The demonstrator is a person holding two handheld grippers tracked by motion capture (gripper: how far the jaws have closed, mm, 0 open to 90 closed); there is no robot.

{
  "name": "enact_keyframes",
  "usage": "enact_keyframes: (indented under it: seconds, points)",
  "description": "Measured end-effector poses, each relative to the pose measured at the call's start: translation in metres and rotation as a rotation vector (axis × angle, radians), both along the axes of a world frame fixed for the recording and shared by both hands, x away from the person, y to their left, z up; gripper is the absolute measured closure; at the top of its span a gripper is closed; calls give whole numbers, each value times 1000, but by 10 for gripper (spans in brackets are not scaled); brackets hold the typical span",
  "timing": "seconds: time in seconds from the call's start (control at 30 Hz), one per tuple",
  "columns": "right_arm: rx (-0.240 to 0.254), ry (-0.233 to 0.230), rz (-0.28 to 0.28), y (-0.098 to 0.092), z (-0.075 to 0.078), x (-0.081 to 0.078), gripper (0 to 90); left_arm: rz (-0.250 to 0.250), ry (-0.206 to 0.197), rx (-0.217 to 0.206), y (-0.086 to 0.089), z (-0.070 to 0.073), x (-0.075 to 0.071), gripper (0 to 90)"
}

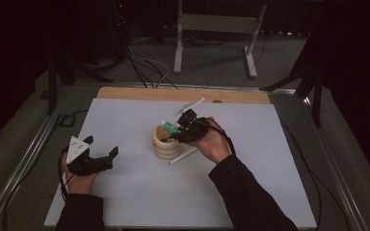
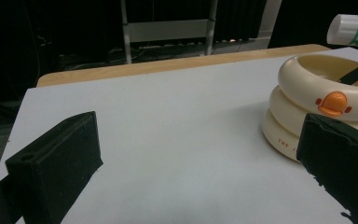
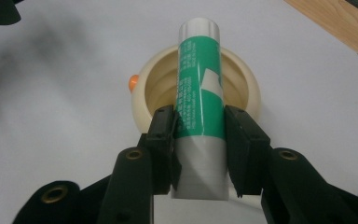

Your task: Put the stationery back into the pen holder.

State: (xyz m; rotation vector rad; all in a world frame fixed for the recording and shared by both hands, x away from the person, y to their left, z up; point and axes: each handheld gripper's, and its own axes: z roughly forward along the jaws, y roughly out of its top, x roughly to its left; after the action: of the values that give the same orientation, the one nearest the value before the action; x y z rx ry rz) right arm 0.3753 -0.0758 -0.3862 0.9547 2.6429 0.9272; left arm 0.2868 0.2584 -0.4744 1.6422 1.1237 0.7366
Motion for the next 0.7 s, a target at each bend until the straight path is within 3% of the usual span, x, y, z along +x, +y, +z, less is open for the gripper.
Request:
enact_keyframes:
  seconds: [0.37, 0.7]
  points:
    - [9, 5, 23, 6, 0, -4, 656, 1, 0, -1, 0, 0, 0, 1]
    - [-53, 38, 13, 9, -8, 0, 654, 0, 2, 0, 0, 0, 0, 1]
